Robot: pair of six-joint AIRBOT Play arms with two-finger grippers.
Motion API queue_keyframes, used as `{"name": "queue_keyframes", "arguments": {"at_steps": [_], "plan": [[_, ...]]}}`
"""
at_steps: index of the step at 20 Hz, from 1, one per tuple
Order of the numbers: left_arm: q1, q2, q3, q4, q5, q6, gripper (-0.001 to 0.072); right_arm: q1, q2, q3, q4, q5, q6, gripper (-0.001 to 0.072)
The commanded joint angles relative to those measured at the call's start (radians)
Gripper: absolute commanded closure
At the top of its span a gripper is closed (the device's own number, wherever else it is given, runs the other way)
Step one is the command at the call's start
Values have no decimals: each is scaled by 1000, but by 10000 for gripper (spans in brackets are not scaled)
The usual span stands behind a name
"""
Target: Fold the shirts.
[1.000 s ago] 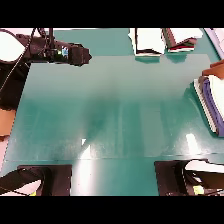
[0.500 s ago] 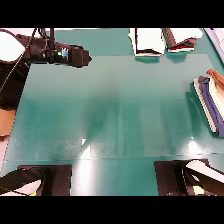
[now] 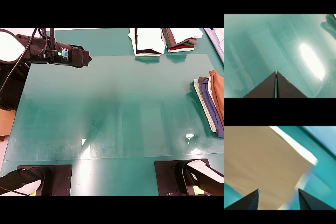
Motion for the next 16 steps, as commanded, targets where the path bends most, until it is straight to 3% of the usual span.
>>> {"name": "queue_keyframes", "arguments": {"at_steps": [1,13,14,16], "plan": [[0,-1,0,-3,3,4,684,108,6,55,274,-53,0,158],[0,-1,0,-3,5,4,684,1207,-46,79,279,-93,-1,169],[0,-1,0,-3,7,4,684,1271,-58,79,279,-101,-1,287],[0,-1,0,-3,7,4,684,1370,-79,80,279,-100,-3,701]]}}
